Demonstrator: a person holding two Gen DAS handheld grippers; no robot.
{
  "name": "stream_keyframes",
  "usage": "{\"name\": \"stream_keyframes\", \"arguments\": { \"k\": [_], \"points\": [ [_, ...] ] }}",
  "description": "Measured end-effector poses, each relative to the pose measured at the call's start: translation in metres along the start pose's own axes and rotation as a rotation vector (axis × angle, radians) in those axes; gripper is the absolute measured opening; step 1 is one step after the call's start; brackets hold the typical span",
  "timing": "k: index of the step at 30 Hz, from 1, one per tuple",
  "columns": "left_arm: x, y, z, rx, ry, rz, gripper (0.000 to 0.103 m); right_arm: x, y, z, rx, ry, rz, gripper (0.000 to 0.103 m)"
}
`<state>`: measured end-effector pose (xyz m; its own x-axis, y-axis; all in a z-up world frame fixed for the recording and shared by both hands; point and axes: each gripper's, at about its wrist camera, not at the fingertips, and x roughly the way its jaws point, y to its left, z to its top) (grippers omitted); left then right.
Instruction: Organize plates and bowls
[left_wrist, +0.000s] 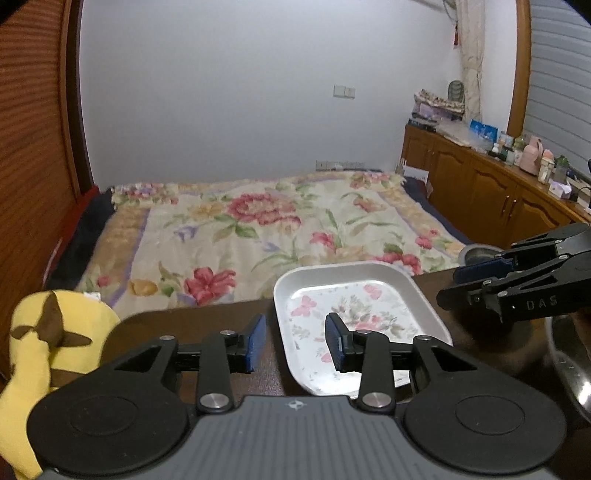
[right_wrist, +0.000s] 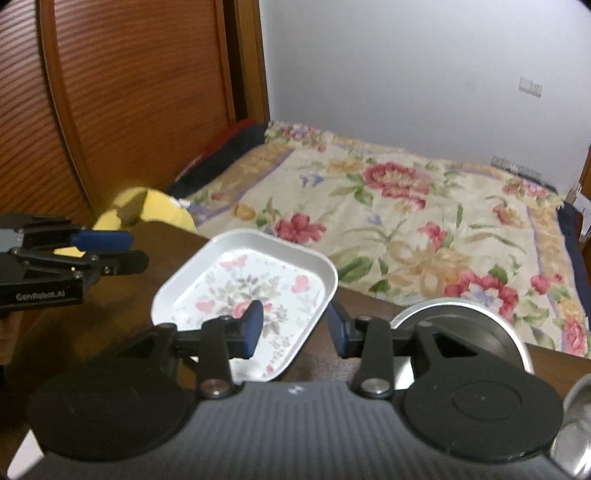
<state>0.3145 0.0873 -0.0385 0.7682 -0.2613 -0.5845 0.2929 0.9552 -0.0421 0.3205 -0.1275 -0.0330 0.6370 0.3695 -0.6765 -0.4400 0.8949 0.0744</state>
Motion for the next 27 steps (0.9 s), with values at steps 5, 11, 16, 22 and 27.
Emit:
{"name": "stream_keyframes", "arguments": {
  "k": [5,11,16,22,27],
  "points": [
    [0.021,0.006,-0.004,-0.016,0.039,-0.011,0.033,0.015,0.001,0.003,-0.029,0.061,0.0,0.039],
    [0.035,0.01,-0.006,-0.021,0.067,-0.015,0.031,0.027,0.002,0.007,-0.069,0.101,0.0,0.039],
    [0.041,0.011,-0.007,-0.016,0.084,-0.017,0.029,0.033,0.003,0.008,-0.091,0.121,-0.006,0.038],
    [0.045,0.012,-0.008,-0.017,0.094,-0.017,0.027,0.038,0.002,0.008,-0.094,0.137,0.006,0.037],
    [0.047,0.012,-0.008,-0.02,0.104,-0.016,0.025,0.039,0.001,0.008,-0.086,0.143,0.018,0.036]
  ]
}}
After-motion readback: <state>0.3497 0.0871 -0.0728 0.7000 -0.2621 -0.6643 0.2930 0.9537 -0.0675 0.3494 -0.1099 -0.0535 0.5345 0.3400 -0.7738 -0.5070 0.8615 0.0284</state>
